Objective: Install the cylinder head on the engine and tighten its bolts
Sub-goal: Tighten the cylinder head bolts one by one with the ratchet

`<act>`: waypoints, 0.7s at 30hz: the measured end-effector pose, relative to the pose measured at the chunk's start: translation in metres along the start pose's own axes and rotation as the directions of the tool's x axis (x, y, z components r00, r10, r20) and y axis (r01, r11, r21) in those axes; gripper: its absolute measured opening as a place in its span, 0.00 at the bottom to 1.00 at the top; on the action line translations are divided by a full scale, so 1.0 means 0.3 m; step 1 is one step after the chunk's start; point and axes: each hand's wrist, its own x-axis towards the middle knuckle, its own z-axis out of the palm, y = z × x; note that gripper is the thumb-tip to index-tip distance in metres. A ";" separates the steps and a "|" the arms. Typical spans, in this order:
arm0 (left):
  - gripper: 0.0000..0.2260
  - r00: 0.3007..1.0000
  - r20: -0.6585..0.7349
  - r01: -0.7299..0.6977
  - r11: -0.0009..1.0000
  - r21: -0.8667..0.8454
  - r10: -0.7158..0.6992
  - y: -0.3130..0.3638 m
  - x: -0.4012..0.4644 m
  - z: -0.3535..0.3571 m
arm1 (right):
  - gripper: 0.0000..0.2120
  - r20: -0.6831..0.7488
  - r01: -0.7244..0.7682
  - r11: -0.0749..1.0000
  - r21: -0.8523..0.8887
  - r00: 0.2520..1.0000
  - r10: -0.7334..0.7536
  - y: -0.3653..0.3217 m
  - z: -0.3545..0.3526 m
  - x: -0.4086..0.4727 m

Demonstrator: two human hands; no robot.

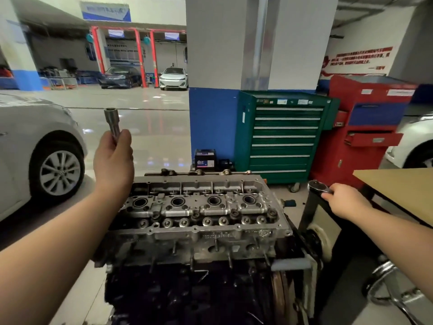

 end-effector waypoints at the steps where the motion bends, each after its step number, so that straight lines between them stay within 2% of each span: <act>1: 0.12 1.000 -0.003 -0.008 1.000 0.009 0.008 -0.002 0.002 -0.002 | 0.13 -0.006 0.004 0.998 0.060 1.000 -0.003 -0.027 -0.012 -0.005; 4: 0.12 1.000 0.016 -0.007 1.000 -0.015 0.007 -0.016 0.009 -0.001 | 0.13 -0.068 0.096 0.935 0.341 0.995 -0.077 -0.149 -0.080 -0.020; 5: 0.11 0.999 0.031 -0.010 0.999 -0.032 0.011 -0.017 0.010 -0.001 | 0.12 -0.074 0.128 0.861 0.492 0.992 -0.105 -0.214 -0.114 -0.040; 7: 0.11 0.998 0.057 -0.025 0.999 -0.036 0.027 -0.017 0.012 -0.003 | 0.11 -0.001 0.114 0.626 0.771 0.984 -0.177 -0.362 -0.185 -0.088; 8: 0.11 0.997 0.064 -0.032 0.999 -0.027 0.034 -0.018 0.013 -0.005 | 0.12 0.044 0.089 0.519 0.850 0.971 -0.237 -0.439 -0.222 -0.113; 9: 0.11 0.997 0.064 -0.035 0.999 -0.020 0.036 -0.020 0.015 -0.005 | 0.14 0.076 0.079 0.459 0.885 0.948 -0.308 -0.517 -0.259 -0.139; 12: 0.12 0.997 0.054 -0.050 0.999 0.002 0.050 -0.034 0.019 -0.006 | 0.20 0.165 0.121 0.464 0.878 0.832 -0.529 -0.754 -0.367 -0.228; 15: 0.12 0.995 0.041 -0.097 0.989 0.112 0.093 -0.051 0.014 -0.013 | 0.27 0.242 0.198 0.525 0.828 0.718 -0.653 -0.974 -0.429 -0.337; 18: 0.10 0.993 0.055 -0.112 0.982 0.153 0.105 -0.070 0.004 -0.021 | 0.29 0.177 0.423 0.541 0.727 0.646 -0.743 -1.165 -0.460 -0.435; 21: 0.11 0.995 0.085 -0.064 0.988 0.138 0.053 -0.082 0.002 -0.023 | 0.29 0.168 0.519 0.519 0.680 0.578 -0.799 -1.315 -0.489 -0.494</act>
